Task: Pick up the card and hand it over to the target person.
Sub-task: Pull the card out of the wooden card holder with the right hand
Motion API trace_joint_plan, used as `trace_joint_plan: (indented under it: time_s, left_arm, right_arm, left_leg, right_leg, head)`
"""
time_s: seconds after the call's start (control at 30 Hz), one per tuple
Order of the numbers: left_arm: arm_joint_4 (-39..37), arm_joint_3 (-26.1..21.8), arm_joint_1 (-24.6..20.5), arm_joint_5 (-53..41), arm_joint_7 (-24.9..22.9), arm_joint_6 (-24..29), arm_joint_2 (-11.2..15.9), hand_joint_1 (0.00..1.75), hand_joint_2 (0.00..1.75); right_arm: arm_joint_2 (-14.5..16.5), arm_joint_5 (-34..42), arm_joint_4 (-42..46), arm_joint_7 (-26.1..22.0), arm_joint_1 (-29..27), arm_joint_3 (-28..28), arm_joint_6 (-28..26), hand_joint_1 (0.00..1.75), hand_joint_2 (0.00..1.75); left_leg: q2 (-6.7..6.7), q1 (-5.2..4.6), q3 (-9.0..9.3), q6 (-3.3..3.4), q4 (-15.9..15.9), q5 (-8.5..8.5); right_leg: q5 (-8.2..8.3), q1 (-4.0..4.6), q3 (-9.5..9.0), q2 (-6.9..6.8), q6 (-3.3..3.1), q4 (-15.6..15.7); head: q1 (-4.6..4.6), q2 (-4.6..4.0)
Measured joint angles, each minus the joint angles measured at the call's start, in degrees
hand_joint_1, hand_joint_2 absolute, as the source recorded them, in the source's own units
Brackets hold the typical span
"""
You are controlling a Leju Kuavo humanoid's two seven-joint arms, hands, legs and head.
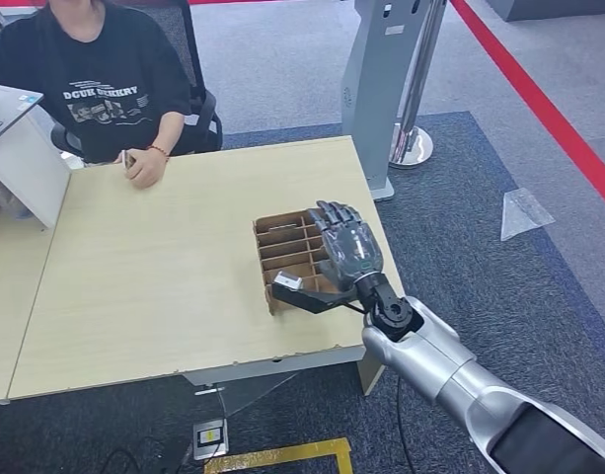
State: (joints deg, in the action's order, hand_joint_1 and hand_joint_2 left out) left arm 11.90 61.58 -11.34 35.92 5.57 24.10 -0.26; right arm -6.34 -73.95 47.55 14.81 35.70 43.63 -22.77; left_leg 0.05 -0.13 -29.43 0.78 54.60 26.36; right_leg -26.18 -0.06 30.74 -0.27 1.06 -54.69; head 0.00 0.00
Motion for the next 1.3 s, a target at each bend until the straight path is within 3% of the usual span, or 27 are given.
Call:
trace_joint_plan:
  time_s: [0.17, 0.43, 0.57, 0.73, 0.87, 1.13, 1.3]
  left_arm:
    - [0.16, -0.62, -0.02, 0.53, 1.34, -0.02, -0.07, 0.00, 1.75]
    - [0.23, -1.58, -0.30, 1.36, 3.18, -0.22, -0.15, 0.00, 1.75]
    - [0.19, -2.96, -0.11, 2.62, 4.74, -0.21, -0.24, 0.00, 1.75]
    - [0.28, -3.93, 0.28, 3.46, 6.82, -0.27, -0.30, 0.00, 1.75]
    - [0.45, -5.20, 0.52, 4.56, 8.88, -0.30, -0.28, 0.00, 1.75]
    - [0.16, -5.75, 0.25, 5.01, 10.49, -0.86, -0.42, 0.00, 1.75]
    - [-0.05, -4.60, 0.27, 4.10, 9.08, -1.43, -0.62, 0.00, 1.75]
  right_arm:
    - [0.17, 1.51, -2.50, -1.47, 0.25, -0.49, -1.27, 0.39, 1.75]
    - [-0.20, 3.28, -5.35, -2.76, 0.70, -1.33, -2.69, 0.62, 1.75]
    - [-0.49, 4.28, -6.24, -3.63, 0.72, -1.75, -3.03, 1.18, 1.75]
    - [-0.74, 5.23, -6.58, -4.81, 0.74, -2.02, -3.24, 1.42, 1.75]
    - [-1.06, 5.71, -6.34, -5.43, 0.79, -2.14, -3.17, 1.74, 1.75]
    - [-2.48, 5.99, -2.80, -5.88, 0.42, -2.34, -1.90, 1.75, 1.75]
    - [-4.20, 7.17, 2.24, -8.13, 1.49, -2.06, 3.03, 1.75, 1.75]
  left_leg:
    - [-0.01, 0.00, 0.00, -0.02, -0.01, -0.02]
    - [-0.07, 0.00, -0.03, 0.00, 0.02, -0.02]
    - [-0.08, 0.01, -0.02, -0.02, 0.02, -0.03]
    - [-0.09, 0.00, -0.03, 0.01, 0.04, -0.02]
    - [-0.11, 0.00, 0.00, -0.01, 0.02, -0.02]
    - [-0.14, 0.01, -0.01, -0.03, 0.02, -0.04]
    - [-0.11, -0.02, -0.06, -0.01, 0.08, -0.04]
  right_leg:
    - [0.01, 0.00, -0.01, -0.01, 0.00, 0.01]
    - [0.00, 0.00, 0.01, -0.07, 0.00, 0.00]
    - [0.01, 0.01, 0.00, -0.07, 0.00, 0.01]
    - [-0.01, 0.00, 0.02, -0.09, 0.01, 0.00]
    - [-0.01, 0.00, -0.02, -0.11, 0.01, 0.03]
    - [0.00, 0.00, -0.02, -0.12, 0.01, 0.03]
    - [0.00, -0.02, 0.06, -0.08, 0.01, -0.04]
  head:
    - [0.00, 0.00]
    - [0.00, 0.00]
    - [0.00, 0.00]
    - [0.00, 0.00]
    - [0.00, 0.00]
    - [0.00, 0.00]
    - [0.00, 0.00]
